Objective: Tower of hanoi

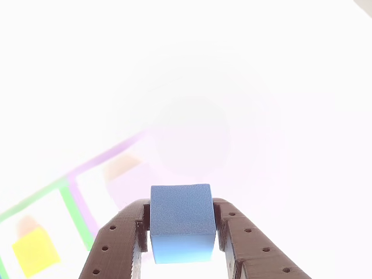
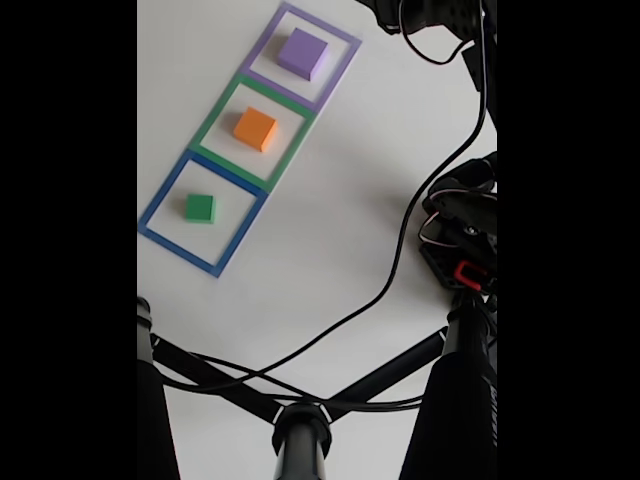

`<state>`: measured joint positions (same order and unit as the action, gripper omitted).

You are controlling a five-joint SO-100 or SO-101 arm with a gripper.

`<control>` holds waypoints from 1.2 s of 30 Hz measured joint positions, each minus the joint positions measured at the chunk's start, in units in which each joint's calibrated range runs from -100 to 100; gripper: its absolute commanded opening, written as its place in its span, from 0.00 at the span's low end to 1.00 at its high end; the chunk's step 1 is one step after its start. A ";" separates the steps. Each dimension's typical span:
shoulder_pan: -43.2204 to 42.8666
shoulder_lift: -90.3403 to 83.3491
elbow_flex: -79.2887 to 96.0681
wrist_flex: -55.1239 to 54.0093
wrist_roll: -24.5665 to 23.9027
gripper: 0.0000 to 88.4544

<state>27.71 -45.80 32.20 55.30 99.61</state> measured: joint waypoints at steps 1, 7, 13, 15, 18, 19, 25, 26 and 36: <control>0.00 -0.25 3.66 -3.61 0.00 0.04; 0.65 0.00 24.28 -28.01 0.00 0.04; 0.82 6.92 35.94 -49.36 0.00 0.04; 0.82 10.38 38.38 -55.70 0.00 0.04; 0.49 15.28 40.30 -63.64 0.00 0.04; 0.25 16.97 40.47 -65.89 0.00 0.04; -1.72 27.86 40.82 -79.45 0.00 0.04; -2.13 29.46 40.82 -81.22 -0.20 0.04; -3.60 44.58 38.38 -95.02 -0.20 0.04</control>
<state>24.11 -1.22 70.58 -39.73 99.41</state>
